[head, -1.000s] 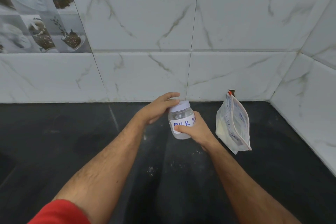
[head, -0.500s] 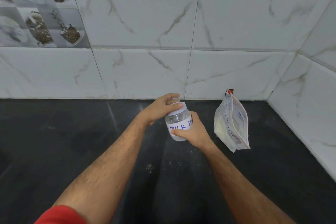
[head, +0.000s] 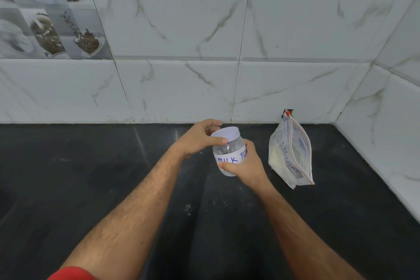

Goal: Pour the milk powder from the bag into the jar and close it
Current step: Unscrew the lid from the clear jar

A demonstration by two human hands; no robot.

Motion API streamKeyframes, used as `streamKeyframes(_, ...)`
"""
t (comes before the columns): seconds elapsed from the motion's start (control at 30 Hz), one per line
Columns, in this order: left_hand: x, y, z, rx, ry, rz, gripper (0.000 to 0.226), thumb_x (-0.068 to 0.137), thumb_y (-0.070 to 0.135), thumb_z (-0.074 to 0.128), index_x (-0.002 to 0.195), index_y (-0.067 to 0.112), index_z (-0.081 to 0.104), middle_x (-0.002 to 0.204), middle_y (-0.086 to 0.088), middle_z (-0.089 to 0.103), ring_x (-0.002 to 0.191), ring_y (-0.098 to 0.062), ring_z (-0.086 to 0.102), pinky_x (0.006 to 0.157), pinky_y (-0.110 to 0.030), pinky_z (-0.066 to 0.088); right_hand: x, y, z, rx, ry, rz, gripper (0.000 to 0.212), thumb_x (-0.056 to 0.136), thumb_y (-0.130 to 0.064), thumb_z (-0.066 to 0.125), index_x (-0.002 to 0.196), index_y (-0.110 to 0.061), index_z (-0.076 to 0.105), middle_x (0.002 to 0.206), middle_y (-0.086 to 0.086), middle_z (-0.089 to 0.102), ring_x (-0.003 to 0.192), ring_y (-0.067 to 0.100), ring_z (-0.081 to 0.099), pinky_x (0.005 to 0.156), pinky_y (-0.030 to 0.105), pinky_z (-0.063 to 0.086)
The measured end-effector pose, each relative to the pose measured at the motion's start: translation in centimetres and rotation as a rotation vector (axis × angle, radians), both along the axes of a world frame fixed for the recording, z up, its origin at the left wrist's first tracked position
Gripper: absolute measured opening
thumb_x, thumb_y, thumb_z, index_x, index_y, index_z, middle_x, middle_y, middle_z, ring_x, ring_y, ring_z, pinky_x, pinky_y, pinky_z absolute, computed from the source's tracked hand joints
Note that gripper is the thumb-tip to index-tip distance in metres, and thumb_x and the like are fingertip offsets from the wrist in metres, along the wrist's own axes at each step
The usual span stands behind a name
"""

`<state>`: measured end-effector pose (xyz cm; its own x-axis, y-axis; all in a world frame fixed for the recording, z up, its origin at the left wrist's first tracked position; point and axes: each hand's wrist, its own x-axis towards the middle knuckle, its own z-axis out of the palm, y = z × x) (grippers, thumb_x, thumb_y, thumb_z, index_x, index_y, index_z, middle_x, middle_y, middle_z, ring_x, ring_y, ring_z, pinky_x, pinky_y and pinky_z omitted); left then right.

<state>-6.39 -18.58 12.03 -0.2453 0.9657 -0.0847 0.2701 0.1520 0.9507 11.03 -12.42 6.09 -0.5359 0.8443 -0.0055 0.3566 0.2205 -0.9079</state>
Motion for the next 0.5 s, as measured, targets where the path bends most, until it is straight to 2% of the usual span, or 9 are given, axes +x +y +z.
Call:
streamKeyframes(0.1, 0.8, 0.3, 0.4, 0.013, -0.004, -0.028, 0.065, 0.08, 0.019, 0.08, 0.138, 0.016, 0.051, 0.127, 0.0, 0.064, 0.113, -0.011, 0.064, 0.091, -0.023, 0.053, -0.3, -1.0, -0.1, 0.019, -0.012, 0.021, 0.087, 0.067, -0.026, 0.09, 0.135, -0.028, 0.037, 0.114, -0.015, 0.05, 0.092, 0.005, 0.056, 0.066, 0.008, 0.043)
streamKeyframes(0.23, 1.2, 0.3, 0.5, 0.009, 0.009, -0.041, 0.063, 0.081, 0.023, 0.08, 0.137, 0.021, 0.051, 0.129, 0.001, 0.064, 0.115, -0.01, 0.063, 0.097, -0.029, 0.053, -0.4, -1.4, -0.1, 0.034, -0.001, 0.028, 0.085, 0.067, -0.025, 0.09, 0.133, -0.03, 0.037, 0.114, -0.014, 0.051, 0.095, 0.008, 0.057, 0.074, 0.011, 0.046)
streamKeyframes(0.33, 0.6, -0.1, 0.6, -0.003, 0.006, -0.032, 0.064, 0.082, 0.028, 0.078, 0.139, 0.021, 0.049, 0.128, 0.002, 0.065, 0.114, -0.011, 0.064, 0.099, -0.032, 0.051, -0.2, -0.8, 0.0, 0.027, 0.007, 0.007, 0.087, 0.066, -0.024, 0.091, 0.134, -0.028, 0.037, 0.115, -0.013, 0.051, 0.098, 0.01, 0.058, 0.07, 0.01, 0.046)
streamKeyframes(0.5, -0.5, -0.6, 0.6, -0.015, 0.04, 0.011, 0.059, 0.087, 0.02, 0.073, 0.14, 0.016, 0.048, 0.117, 0.004, 0.072, 0.112, -0.011, 0.066, 0.103, -0.031, 0.045, 0.2, -0.1, 0.3, 0.016, 0.025, -0.009, 0.091, 0.064, -0.023, 0.091, 0.136, -0.026, 0.036, 0.118, -0.011, 0.052, 0.099, 0.008, 0.057, 0.072, 0.009, 0.046)
